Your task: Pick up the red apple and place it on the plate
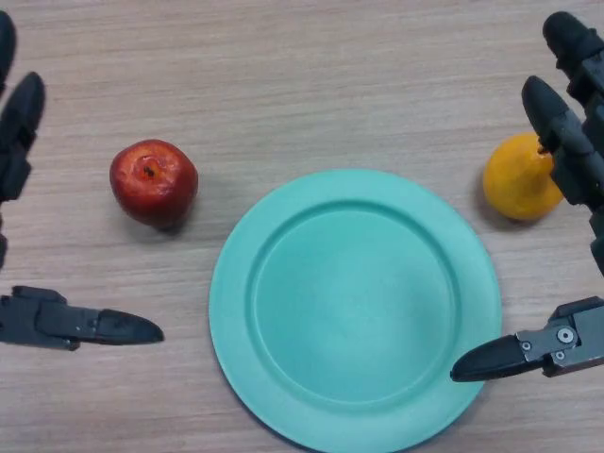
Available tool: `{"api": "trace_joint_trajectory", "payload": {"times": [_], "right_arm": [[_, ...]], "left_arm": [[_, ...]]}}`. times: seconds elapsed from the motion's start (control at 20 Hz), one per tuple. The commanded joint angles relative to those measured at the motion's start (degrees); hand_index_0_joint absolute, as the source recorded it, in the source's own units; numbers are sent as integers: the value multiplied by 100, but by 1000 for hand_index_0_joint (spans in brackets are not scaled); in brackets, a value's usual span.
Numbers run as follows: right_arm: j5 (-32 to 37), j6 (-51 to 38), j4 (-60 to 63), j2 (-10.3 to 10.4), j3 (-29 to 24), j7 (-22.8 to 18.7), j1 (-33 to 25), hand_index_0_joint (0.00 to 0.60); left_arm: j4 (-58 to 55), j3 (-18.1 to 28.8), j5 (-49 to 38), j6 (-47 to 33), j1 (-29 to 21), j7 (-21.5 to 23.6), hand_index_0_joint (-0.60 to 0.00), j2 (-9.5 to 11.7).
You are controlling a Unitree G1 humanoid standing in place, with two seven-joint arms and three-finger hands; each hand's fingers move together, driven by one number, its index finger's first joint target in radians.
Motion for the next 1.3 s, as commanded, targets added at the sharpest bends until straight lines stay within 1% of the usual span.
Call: {"api": "trace_joint_trajectory", "payload": {"times": [0.05, 0.2, 0.25, 0.3, 0.35, 0.4, 0.5, 0.55, 0.65, 0.7, 0.75, 0.9, 1.0, 1.15, 1.25, 1.3], "right_arm": [[93, -903, -307, -189, -90, -179, -159, 0], [93, -972, -307, -141, -167, -83, -52, 0], [55, -1009, -307, -162, -165, -42, -2, 0], [8, -1040, -307, -193, -169, 30, 42, 0], [47, -1083, -307, -260, -241, 99, 108, 0], [94, -1091, -307, -266, -315, 113, 143, 0], [40, -1182, -307, -211, -357, 179, 265, 0], [-36, -1215, -307, -141, -372, 292, 334, 0], [-20, -1256, -307, -8, -495, 429, 418, 0], [-21, -1274, -307, 2, -512, 432, 448, 0], [-4, -1319, -307, 23, -518, 438, 505, 0], [65, -1314, -307, 44, -604, 445, 532, 0], [2, -1311, -307, 147, -647, 556, 559, 0], [143, -1436, -307, 61, -718, 493, 661, 0], [276, -1504, -307, -80, -801, 401, 706, 0], [306, -1549, -307, -97, -847, 393, 744, 0]], "left_arm": [[-161, 238, -164, -893, -80, -31, 0, 144], [-93, 285, -310, -883, -47, -22, 0, 137], [56, 276, -215, -974, -115, 27, 0, 165], [294, 257, 127, -1153, -210, 101, 0, 246], [665, 240, 504, -1376, -410, 274, 0, 351], [907, 260, 551, -1395, -569, 389, 0, 456], [1492, 196, 686, -1524, -855, 501, 0, 679], [1920, 148, 819, -1762, -1046, 614, 0, 785], [2607, -40, 916, -1905, -1317, 749, 0, 943], [2884, -154, 1048, -2015, -1423, 816, 0, 982], [3239, -334, 1286, -2275, -1503, 873, 0, 979], [3926, -584, 1404, -2464, -1766, 1079, 0, 927], [4300, -793, 1584, -2594, -1957, 1207, 0, 891], [4787, -1031, 1744, -2600, -2265, 1324, 0, 834], [4992, -1153, 1897, -2732, -2373, 1296, 0, 793], [5172, -1209, 2010, -2926, -2457, 1350, 0, 765]]}}
